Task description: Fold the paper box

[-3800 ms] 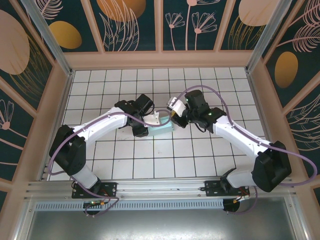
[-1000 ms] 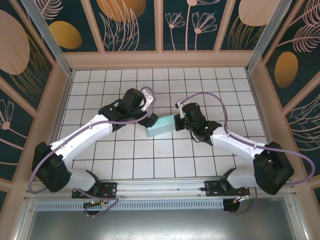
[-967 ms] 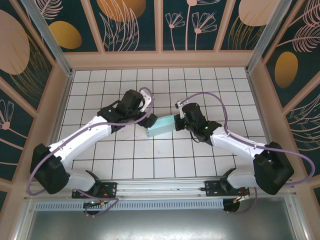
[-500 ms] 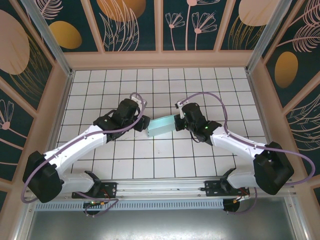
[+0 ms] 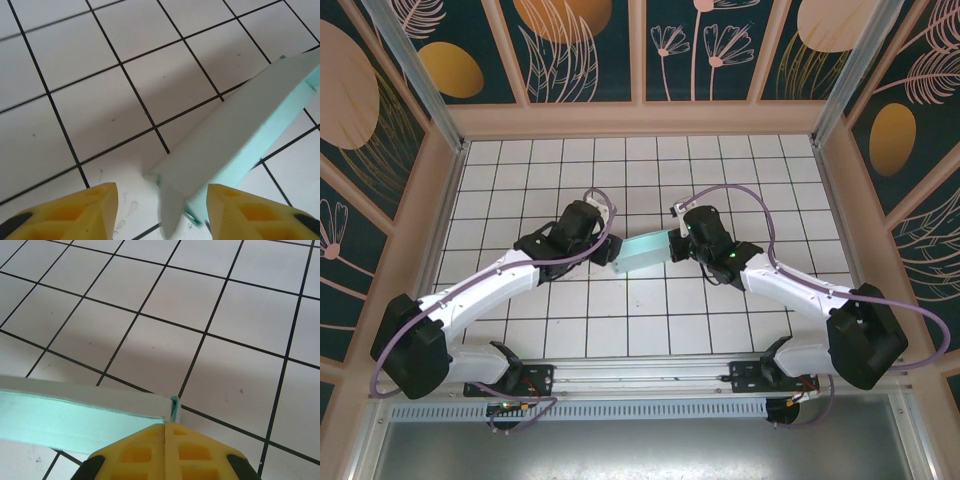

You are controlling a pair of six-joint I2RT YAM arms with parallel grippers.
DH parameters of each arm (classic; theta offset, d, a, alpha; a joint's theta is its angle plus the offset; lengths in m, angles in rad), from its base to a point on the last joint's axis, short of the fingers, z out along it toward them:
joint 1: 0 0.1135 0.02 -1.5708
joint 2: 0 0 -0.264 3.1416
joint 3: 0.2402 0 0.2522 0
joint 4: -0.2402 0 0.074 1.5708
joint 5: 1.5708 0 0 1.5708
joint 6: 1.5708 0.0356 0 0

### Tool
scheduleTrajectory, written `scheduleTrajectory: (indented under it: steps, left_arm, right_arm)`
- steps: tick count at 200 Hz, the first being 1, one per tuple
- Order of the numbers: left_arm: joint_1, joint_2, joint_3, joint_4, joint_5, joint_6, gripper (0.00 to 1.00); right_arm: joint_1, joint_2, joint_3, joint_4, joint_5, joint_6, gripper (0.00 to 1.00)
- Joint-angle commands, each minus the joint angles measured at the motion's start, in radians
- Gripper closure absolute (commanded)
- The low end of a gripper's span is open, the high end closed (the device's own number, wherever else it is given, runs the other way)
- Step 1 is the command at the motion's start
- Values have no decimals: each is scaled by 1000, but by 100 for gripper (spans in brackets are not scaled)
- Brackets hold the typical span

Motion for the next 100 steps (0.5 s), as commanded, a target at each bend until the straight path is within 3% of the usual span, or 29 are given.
scheduleTrajectory:
  steps: [1,14,100]
  left_arm:
    - [-1,1,-18,18,19,-3,55]
    - [0,-5,-23,20,18,1,63]
    - [-2,23,-11,17,4,-5,77]
  right_arm:
    - [7,2,28,-53,25,16,100]
    - [7,2,30,-53,27,16,100]
    - [10,-12,29,-56,22,18,100]
